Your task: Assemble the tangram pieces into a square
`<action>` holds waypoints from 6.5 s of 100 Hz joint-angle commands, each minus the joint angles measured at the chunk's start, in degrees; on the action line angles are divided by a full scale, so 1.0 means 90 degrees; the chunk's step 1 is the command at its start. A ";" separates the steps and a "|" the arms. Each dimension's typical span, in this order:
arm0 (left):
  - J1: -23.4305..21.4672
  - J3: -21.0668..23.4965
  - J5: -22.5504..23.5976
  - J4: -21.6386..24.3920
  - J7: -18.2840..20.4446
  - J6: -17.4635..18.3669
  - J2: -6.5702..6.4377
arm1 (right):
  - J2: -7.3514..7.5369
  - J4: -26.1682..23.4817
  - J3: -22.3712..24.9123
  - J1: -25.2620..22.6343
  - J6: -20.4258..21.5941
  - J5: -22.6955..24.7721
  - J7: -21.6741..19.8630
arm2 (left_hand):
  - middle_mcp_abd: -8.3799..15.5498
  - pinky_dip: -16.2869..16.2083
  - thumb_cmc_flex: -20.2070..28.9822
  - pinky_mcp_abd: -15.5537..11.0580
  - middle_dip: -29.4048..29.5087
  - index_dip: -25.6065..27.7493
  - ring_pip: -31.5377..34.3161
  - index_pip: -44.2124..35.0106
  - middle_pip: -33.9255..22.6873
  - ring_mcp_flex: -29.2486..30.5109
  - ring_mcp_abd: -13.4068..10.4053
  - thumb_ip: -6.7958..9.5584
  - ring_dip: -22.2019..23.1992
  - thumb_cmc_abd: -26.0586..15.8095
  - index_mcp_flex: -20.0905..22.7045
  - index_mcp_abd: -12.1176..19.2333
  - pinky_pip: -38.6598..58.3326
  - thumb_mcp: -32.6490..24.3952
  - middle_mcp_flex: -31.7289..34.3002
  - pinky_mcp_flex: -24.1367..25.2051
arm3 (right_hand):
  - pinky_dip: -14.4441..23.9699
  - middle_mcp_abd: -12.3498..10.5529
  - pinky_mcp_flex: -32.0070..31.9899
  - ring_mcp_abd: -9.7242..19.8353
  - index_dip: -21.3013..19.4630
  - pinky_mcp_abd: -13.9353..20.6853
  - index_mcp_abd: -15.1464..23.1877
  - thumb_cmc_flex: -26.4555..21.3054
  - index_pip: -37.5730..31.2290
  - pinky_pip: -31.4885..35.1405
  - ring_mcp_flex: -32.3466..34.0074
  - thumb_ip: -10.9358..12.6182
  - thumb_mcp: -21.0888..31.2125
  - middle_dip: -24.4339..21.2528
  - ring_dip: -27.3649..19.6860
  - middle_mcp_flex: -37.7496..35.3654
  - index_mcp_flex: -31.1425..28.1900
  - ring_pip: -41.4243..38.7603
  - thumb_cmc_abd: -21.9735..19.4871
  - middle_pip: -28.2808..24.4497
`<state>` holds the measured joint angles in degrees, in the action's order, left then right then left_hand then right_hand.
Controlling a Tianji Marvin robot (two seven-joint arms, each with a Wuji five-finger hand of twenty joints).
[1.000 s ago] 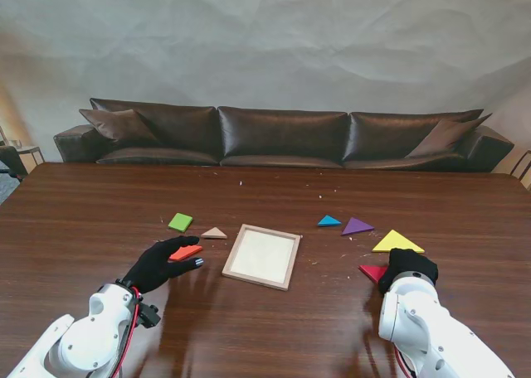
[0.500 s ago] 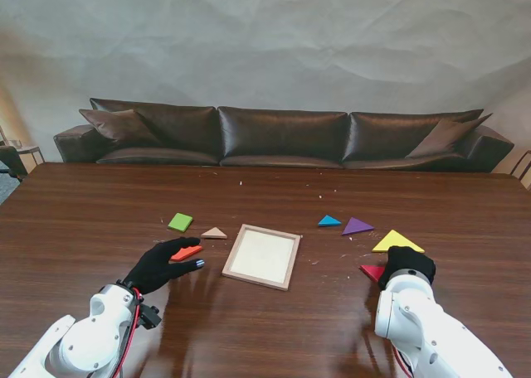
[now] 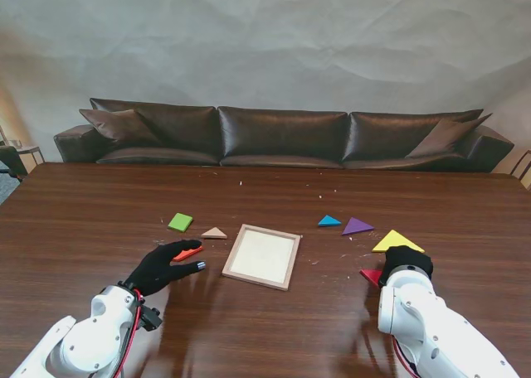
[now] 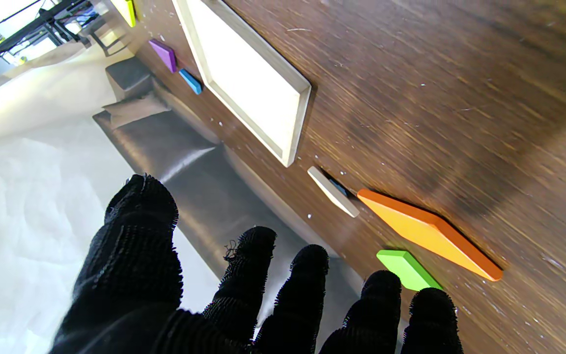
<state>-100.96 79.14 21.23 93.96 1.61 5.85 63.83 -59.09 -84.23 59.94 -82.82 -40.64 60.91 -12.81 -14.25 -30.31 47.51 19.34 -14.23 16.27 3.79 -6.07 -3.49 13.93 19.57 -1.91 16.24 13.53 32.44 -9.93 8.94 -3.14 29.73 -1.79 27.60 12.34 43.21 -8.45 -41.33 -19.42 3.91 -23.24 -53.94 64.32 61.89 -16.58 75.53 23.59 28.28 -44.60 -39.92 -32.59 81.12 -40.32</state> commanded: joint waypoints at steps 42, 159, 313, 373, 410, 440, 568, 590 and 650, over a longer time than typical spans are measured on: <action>-0.0042 0.0001 -0.0028 -0.0007 0.0187 -0.0076 -0.0017 | 0.0009 0.0252 0.0027 -0.0228 0.0329 -0.0078 -0.0320 | -0.0049 0.0008 0.0095 -0.0127 0.0005 -0.0015 0.0003 -0.0013 0.0015 0.0149 -0.0035 0.0133 0.0025 -0.0244 0.0112 0.0008 -0.0042 0.0146 0.0165 0.0030 | 0.0130 -0.0892 0.0370 0.0498 -0.0805 0.0011 0.0586 -0.0845 -0.1984 0.0956 0.1422 -0.0234 0.0527 -0.0875 0.0187 -0.2279 -0.1873 -0.0427 0.0149 0.1076; 0.0444 -0.0198 -0.0085 0.0119 0.0561 -0.0489 -0.0070 | -0.0217 -0.1316 0.0433 -0.0298 0.2526 -0.0653 0.0516 | -0.0026 0.0003 0.0089 -0.0141 -0.0007 -0.0021 -0.0013 -0.0001 0.0030 0.0130 -0.0034 0.0132 0.0039 -0.0296 0.0090 0.0026 -0.0039 0.0176 0.0147 0.0028 | 0.0556 -0.1273 0.1999 0.1790 0.2075 0.1585 0.0836 -0.1515 -0.1717 0.1787 0.1482 -0.0812 0.0762 0.0144 0.0410 -0.4289 -0.2368 -0.3353 -0.0922 0.0608; 0.0616 -0.0297 -0.0068 0.0120 0.0291 -0.1156 0.0015 | -0.1656 0.3107 -0.3997 0.3525 0.4670 -0.3823 0.1692 | 0.0011 -0.0014 0.0090 -0.0156 -0.0008 -0.0022 -0.0011 -0.0004 0.0026 0.0122 -0.0063 0.0131 0.0042 -0.0296 0.0084 0.0038 -0.0034 0.0193 0.0134 0.0032 | 0.0539 -0.1251 0.1753 0.1484 0.2000 0.1214 0.0796 -0.1778 -0.1670 0.1270 0.1453 -0.0573 0.0534 0.0218 0.0306 -0.3986 -0.1979 -0.3056 -0.1431 0.0999; 0.0511 -0.0253 -0.0017 0.0196 0.0359 -0.1261 -0.0004 | -0.1760 0.3519 -0.4225 0.3700 0.4913 -0.3902 0.1592 | -0.0036 -0.0015 0.0111 -0.0144 -0.0011 -0.0021 -0.0012 -0.0005 0.0023 0.0120 -0.0043 0.0133 0.0043 -0.0286 0.0088 0.0011 -0.0035 0.0184 0.0142 0.0033 | 0.0573 -0.1129 0.1244 0.1113 0.2683 0.0936 0.0447 -0.1540 -0.0264 0.0832 0.1402 -0.0674 0.0445 0.0306 -0.0001 -0.3369 -0.1366 -0.2301 -0.1223 0.1310; 0.0552 -0.0256 0.0003 0.0154 0.0484 -0.1263 -0.0032 | -0.1719 0.3485 -0.4241 0.3706 0.4865 -0.3800 0.1590 | -0.0057 -0.0016 0.0105 -0.0131 -0.0022 -0.0020 -0.0004 -0.0009 0.0016 0.0139 -0.0048 0.0134 0.0047 -0.0291 0.0096 0.0005 -0.0030 0.0185 0.0170 0.0015 | 0.0465 -0.1116 0.0761 0.0993 0.1975 0.0865 -0.0204 -0.0929 0.0953 0.0473 0.1411 -0.0543 0.0567 0.0198 0.0127 -0.2831 -0.0931 -0.1599 -0.1174 0.0952; 0.0577 -0.0249 0.0017 0.0145 0.0572 -0.1260 -0.0053 | -0.1715 0.3488 -0.4292 0.3748 0.4786 -0.3637 0.1674 | -0.0101 -0.0013 0.0099 -0.0127 -0.0051 -0.0021 0.0000 -0.0007 -0.0010 0.0152 -0.0046 0.0133 0.0049 -0.0294 0.0095 -0.0008 -0.0030 0.0183 0.0243 0.0005 | 0.0477 -0.1037 0.0275 0.0872 0.2182 0.0764 -0.0398 -0.0262 0.1072 0.0368 0.1437 0.0500 0.0558 -0.0054 0.0333 -0.2071 -0.0367 -0.0716 -0.1564 0.0719; 0.0543 -0.0212 0.0083 0.0195 0.0699 -0.1270 -0.0086 | -0.1539 0.3166 -0.4359 0.3666 0.4462 -0.3347 0.1518 | -0.0136 -0.0008 0.0091 -0.0114 -0.0101 -0.0020 0.0016 -0.0008 -0.0009 0.0191 -0.0039 0.0132 0.0056 -0.0314 0.0110 -0.0013 -0.0021 0.0180 0.0289 -0.0021 | 0.0213 -0.0859 -0.1019 0.0403 0.2549 0.0645 -0.0536 0.0895 0.1288 0.0064 0.0337 0.0394 0.0056 -0.0396 0.0244 -0.0675 0.0496 -0.0001 -0.2408 0.0676; 0.0525 -0.0189 0.0114 0.0227 0.0721 -0.1282 -0.0094 | -0.1487 0.3078 -0.4384 0.3663 0.4382 -0.3212 0.1508 | -0.0140 -0.0008 0.0095 -0.0105 -0.0100 -0.0021 0.0018 -0.0007 -0.0007 0.0195 -0.0040 0.0132 0.0056 -0.0309 0.0107 -0.0030 -0.0020 0.0181 0.0285 -0.0026 | 0.0158 -0.0827 -0.1557 0.0222 0.2666 0.0550 -0.0512 0.1216 0.1458 -0.0156 -0.0337 0.0385 -0.0151 -0.0503 0.0084 0.0018 0.0965 0.0347 -0.2777 0.0860; 0.0534 -0.0157 0.0211 0.0256 0.0832 -0.1308 -0.0125 | -0.1490 0.3086 -0.4416 0.3647 0.4357 -0.3139 0.1567 | -0.0150 -0.0005 0.0092 -0.0099 -0.0100 -0.0019 0.0026 -0.0011 -0.0003 0.0212 -0.0045 0.0132 0.0060 -0.0305 0.0115 -0.0027 -0.0020 0.0185 0.0275 -0.0031 | 0.0260 -0.0866 -0.1534 0.0386 0.2563 0.0737 -0.0502 0.1305 0.1210 0.0046 -0.0299 0.0415 -0.0223 -0.0460 0.0107 0.0068 0.0758 -0.0177 -0.2883 0.0539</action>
<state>-95.96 77.61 23.03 95.84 7.95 -5.67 62.78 -72.54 -57.21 20.57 -49.12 -1.50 32.38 2.24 -15.45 -30.29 48.00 19.33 -14.44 16.26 3.79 -6.16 -3.64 15.34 19.57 -1.91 16.24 12.30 33.11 -10.14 8.94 -2.39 30.98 -1.88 29.96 3.75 42.41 -4.33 -17.46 -13.43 -0.24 -14.11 -41.77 62.83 59.02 -13.40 74.12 20.43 31.32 -42.36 -32.23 -35.69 55.14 -35.71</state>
